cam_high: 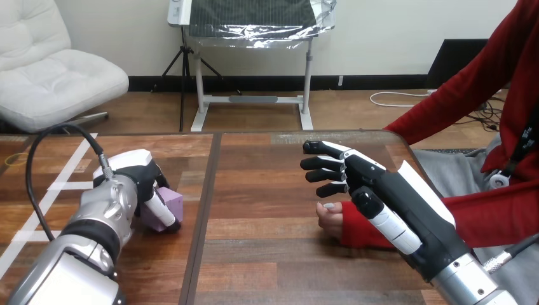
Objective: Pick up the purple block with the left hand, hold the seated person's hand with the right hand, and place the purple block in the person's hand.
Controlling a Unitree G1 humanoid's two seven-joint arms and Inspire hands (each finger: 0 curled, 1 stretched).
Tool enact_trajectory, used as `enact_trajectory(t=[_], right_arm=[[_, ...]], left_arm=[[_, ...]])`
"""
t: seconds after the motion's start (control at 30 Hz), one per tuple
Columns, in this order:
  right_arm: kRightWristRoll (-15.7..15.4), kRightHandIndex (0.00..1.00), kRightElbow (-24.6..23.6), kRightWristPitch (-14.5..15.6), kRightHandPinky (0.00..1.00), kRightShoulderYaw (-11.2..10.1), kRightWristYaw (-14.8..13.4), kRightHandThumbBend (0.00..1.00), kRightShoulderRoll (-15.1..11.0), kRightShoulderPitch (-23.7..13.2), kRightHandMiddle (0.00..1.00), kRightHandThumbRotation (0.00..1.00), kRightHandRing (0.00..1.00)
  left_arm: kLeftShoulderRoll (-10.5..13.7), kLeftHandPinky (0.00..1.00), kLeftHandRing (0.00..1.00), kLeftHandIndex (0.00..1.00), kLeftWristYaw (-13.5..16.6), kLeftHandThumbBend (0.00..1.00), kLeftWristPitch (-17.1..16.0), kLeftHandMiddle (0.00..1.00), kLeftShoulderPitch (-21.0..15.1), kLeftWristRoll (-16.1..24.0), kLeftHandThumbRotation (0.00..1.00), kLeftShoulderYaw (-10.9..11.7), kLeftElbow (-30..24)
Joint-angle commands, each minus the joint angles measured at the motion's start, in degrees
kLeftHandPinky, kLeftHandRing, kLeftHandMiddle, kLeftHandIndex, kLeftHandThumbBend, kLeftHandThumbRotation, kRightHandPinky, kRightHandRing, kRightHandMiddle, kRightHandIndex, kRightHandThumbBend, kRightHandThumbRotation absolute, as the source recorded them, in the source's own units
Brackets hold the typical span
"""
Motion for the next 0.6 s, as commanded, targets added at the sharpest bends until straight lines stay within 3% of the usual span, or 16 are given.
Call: enact_trajectory(t=[0.0, 0.23, 0.57], right_arm=[[0.9, 0.86, -3.1, -0.7, 0.72, -0.6, -0.1, 1.00, -0.3, -1.9, 0.82, 1.00, 0.79], [1.0, 0.86, -3.3, -0.7, 0.72, -0.7, 0.0, 1.00, -0.4, -1.8, 0.82, 1.00, 0.79], [1.0, 0.86, -3.4, -0.6, 0.72, -0.7, -0.2, 1.00, -0.2, -1.8, 0.82, 1.00, 0.79]], left_arm=[[0.1, 0.30, 0.41, 0.58, 2.8, 0.64, -0.7, 0.50, -1.0, -0.4, 0.00, 1.0, -0.5], [0.1, 0.31, 0.41, 0.49, 4.9, 0.68, -1.3, 0.49, -0.5, -0.6, 0.00, 1.0, -0.6], [0.0, 0.33, 0.42, 0.46, 5.6, 0.68, -1.3, 0.50, -0.4, -0.7, 0.00, 1.2, -0.4]])
